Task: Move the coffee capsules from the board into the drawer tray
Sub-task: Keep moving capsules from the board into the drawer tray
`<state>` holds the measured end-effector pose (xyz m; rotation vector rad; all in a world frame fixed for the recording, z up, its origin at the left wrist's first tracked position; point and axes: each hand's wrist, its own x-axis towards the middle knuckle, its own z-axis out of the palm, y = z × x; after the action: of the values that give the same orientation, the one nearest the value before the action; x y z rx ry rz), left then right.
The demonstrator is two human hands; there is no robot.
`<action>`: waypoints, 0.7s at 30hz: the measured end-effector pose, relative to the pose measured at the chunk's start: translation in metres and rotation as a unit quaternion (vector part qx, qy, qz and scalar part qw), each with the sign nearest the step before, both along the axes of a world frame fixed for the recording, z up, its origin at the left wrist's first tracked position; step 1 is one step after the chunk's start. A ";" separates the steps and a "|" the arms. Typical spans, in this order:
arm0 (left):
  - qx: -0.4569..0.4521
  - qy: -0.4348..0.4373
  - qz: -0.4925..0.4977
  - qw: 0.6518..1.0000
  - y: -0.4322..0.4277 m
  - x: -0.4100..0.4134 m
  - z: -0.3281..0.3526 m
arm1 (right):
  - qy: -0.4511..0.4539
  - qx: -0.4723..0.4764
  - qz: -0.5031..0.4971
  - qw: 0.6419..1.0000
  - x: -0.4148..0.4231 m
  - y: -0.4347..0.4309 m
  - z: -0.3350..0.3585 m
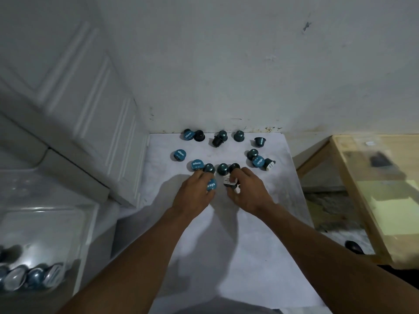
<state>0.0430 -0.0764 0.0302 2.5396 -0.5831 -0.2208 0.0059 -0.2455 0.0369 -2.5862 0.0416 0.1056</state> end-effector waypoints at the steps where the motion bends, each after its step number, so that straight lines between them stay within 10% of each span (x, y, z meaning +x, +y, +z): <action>1: -0.002 -0.004 0.007 1.000 0.000 -0.003 0.005 | -0.020 0.007 0.007 1.000 -0.002 0.000 0.003; 21: -0.006 -0.120 0.173 0.978 0.059 -0.152 0.098 | -0.201 0.038 0.113 0.972 -0.088 0.037 0.073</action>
<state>-0.1087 -0.0171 0.1284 2.6219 -0.2168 0.2158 -0.0818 -0.2085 0.1095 -2.4779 -0.3984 -0.3283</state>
